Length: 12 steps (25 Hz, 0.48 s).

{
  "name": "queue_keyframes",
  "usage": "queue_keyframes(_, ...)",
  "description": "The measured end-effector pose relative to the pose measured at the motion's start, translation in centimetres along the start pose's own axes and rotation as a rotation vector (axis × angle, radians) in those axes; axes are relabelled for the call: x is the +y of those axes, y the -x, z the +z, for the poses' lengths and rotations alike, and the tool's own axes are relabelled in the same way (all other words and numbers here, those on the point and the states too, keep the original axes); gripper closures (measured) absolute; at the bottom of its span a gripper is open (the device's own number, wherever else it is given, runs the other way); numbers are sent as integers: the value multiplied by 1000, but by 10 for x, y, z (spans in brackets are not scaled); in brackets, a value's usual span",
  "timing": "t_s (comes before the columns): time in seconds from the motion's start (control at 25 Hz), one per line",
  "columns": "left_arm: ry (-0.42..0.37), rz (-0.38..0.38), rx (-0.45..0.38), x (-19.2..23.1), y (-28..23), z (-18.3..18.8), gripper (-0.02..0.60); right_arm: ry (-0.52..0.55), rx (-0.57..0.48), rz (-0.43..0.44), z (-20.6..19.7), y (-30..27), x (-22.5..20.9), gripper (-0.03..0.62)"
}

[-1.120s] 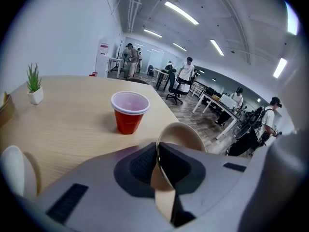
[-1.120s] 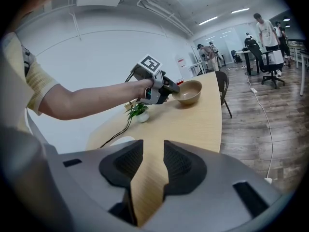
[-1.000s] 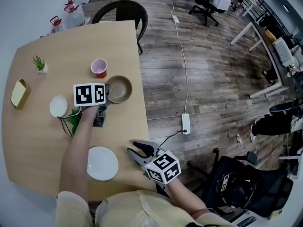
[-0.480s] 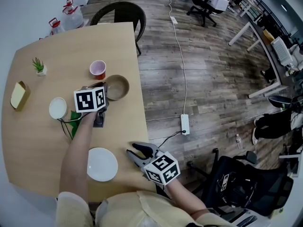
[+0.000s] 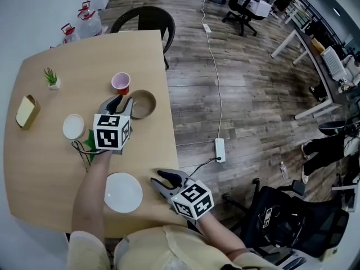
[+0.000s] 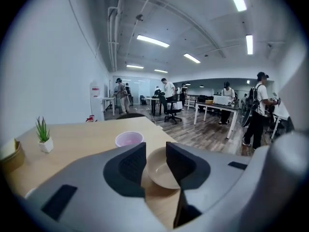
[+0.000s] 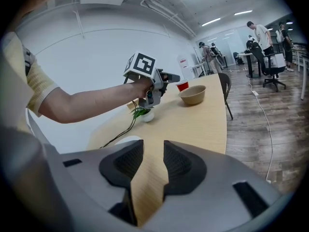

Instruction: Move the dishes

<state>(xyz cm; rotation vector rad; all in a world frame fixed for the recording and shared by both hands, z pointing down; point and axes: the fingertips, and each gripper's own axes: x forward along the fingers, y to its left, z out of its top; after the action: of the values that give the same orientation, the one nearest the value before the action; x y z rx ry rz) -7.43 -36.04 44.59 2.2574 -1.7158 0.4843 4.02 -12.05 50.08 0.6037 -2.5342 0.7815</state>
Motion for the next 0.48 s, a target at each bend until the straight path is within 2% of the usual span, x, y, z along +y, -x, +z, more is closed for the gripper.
queue_keyframes(0.2,-117,-39,-104,-21,39,27,456,13,-2,4,-1,3,13,452)
queue_keyframes(0.48,-211,-27,-251,-25,100,60,456,19,-10,-15,0,4,24,452)
